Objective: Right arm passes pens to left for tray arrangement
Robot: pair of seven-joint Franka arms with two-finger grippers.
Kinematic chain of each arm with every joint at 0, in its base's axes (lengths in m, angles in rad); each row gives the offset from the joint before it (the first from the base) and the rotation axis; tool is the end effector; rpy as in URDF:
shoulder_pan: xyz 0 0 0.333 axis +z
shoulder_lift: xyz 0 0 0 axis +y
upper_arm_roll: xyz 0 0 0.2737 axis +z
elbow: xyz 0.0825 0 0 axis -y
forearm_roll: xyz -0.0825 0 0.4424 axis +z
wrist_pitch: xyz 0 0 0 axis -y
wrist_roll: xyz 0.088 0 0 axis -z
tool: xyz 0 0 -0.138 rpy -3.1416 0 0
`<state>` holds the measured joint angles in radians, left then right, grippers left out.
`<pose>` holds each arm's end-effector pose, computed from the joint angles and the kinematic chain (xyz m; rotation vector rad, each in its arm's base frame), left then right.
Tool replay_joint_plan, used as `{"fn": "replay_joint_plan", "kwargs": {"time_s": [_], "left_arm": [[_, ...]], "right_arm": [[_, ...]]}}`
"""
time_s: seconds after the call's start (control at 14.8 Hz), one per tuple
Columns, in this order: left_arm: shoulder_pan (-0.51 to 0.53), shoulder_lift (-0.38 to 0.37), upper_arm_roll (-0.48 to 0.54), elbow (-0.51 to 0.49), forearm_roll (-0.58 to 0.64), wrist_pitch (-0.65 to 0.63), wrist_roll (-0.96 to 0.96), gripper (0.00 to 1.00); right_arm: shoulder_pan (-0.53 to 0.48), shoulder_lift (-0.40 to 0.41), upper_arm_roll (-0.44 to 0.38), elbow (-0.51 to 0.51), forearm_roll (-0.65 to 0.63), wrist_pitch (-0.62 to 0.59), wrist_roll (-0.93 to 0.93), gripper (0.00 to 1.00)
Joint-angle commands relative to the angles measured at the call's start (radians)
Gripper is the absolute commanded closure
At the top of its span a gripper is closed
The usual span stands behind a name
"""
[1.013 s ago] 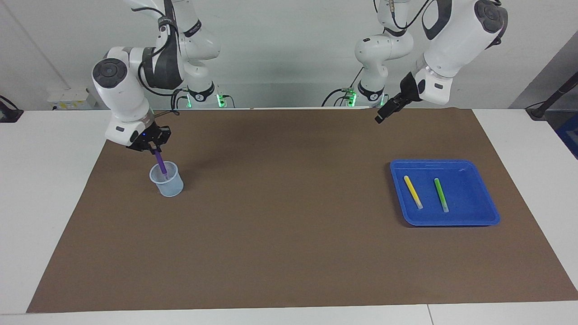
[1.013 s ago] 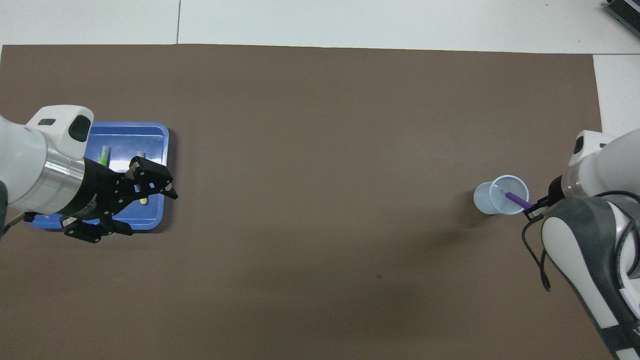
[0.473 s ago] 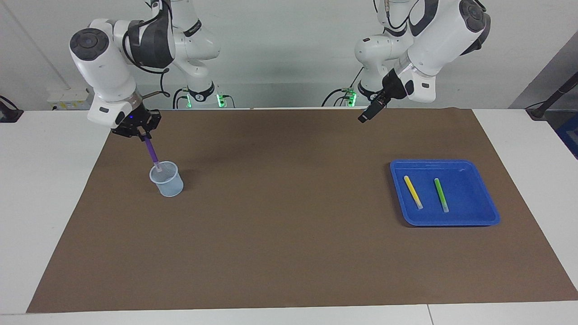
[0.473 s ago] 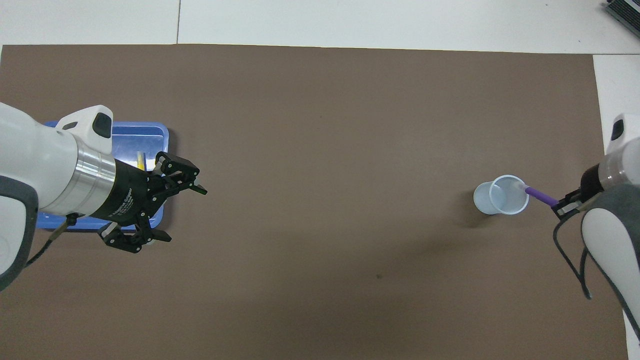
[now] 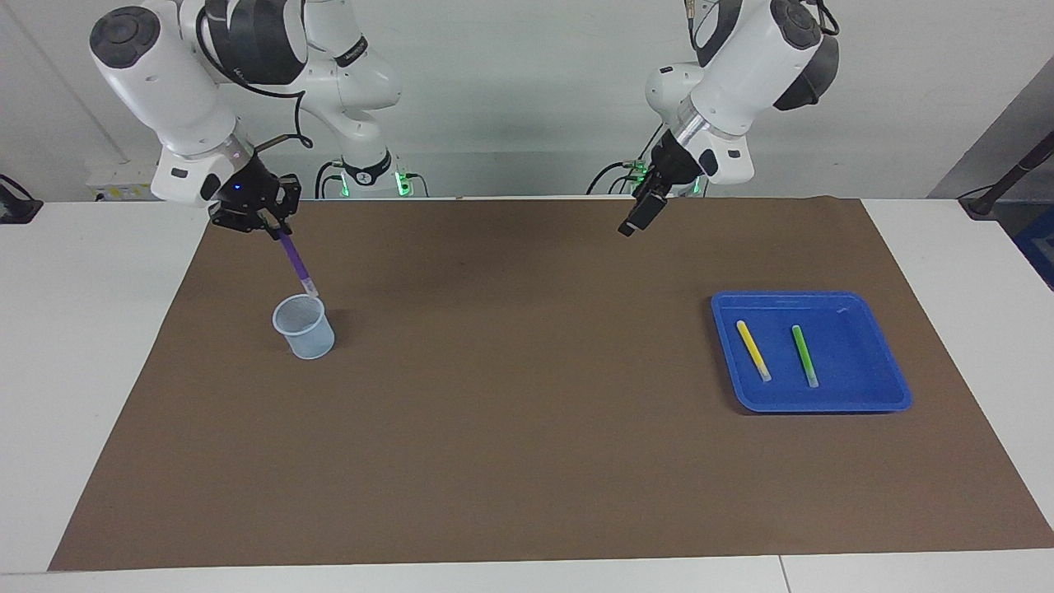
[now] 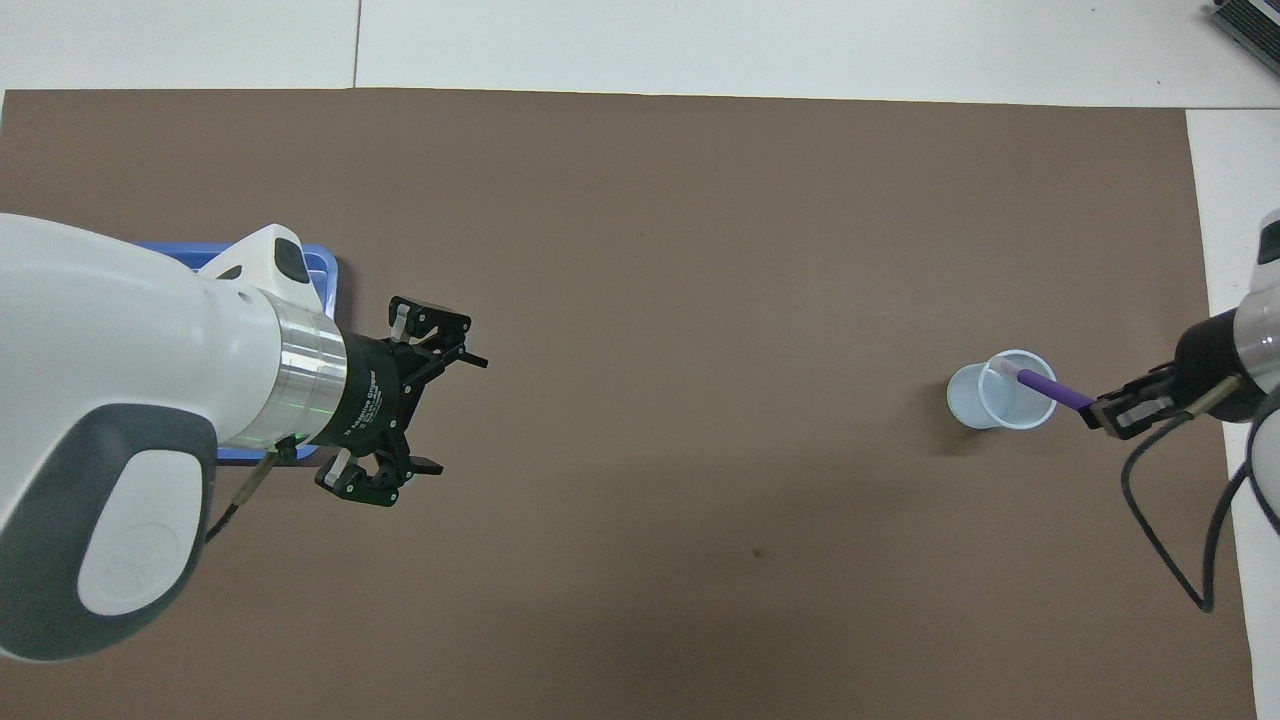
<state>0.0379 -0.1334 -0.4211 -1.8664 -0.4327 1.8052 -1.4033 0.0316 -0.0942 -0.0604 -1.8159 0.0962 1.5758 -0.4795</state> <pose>0.5331 -0.2738 0.4946 2.4133 1.4968 -0.3569 0.5734 -0.0040 0.4796 -2.9279 -0.6607 0.1742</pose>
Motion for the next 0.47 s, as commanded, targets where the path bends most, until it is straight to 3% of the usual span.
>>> {"fn": "replay_joint_plan", "kwargs": {"time_s": [0.0, 0.2, 0.41], "left_arm": [[-0.038, -0.044, 0.013, -0.060, -0.043, 0.083, -0.106, 0.00], [-0.096, -0.048, 0.013, -0.092, -0.043, 0.201, -0.273, 0.00], [-0.140, -0.049, 0.013, -0.097, -0.043, 0.255, -0.302, 0.00]], "right_arm": [[-0.010, 0.002, 0.002, 0.012, 0.132, -0.014, -0.025, 1.00], [-0.002, 0.002, 0.008, 0.010, 0.244, -0.011, -0.019, 1.00], [0.004, 0.002, 0.008, 0.009, 0.348, -0.013, -0.025, 1.00]]}}
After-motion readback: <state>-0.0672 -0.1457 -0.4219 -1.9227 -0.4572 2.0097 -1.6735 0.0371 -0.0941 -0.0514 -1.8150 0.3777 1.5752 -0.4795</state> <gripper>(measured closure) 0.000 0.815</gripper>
